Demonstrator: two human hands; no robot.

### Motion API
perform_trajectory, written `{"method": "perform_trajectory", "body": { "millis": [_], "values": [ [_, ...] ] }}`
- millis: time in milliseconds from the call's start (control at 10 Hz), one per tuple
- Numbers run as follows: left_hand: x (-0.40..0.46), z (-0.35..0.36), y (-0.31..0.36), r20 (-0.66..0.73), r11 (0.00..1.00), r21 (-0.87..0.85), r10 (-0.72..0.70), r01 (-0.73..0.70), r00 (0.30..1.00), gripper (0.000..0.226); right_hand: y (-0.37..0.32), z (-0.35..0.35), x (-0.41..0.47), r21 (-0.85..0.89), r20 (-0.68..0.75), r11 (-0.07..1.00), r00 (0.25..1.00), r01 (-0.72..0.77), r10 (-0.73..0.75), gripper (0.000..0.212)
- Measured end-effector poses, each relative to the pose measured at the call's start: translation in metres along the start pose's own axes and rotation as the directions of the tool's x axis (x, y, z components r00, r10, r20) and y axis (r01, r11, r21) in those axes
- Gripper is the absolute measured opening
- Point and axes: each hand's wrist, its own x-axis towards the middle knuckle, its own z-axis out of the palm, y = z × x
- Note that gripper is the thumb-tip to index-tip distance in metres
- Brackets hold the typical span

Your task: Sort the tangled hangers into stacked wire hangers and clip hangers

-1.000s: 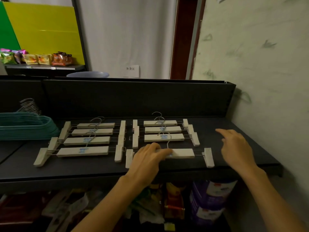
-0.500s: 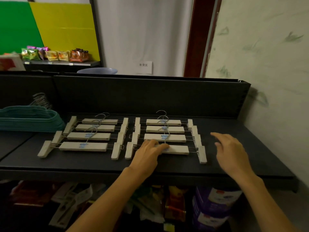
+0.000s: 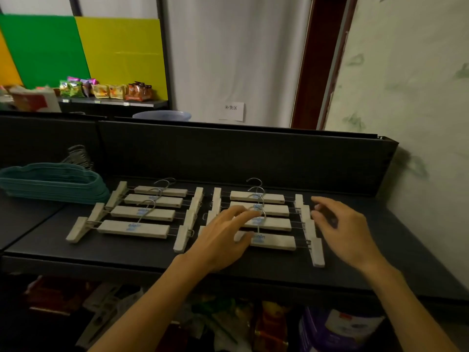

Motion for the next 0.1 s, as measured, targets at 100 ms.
{"method": "perform_trajectory", "body": {
  "millis": [100],
  "values": [
    [-0.0051, -0.0384, -0.0166, -0.198, 0.997, -0.079, 0.005, -0.021, 0.980, 0.049, -0.0349, -0.0190, 0.0240, 0.267, -0.099, 0.962, 0.995, 0.052, -0.026, 0.032]
  ]
}}
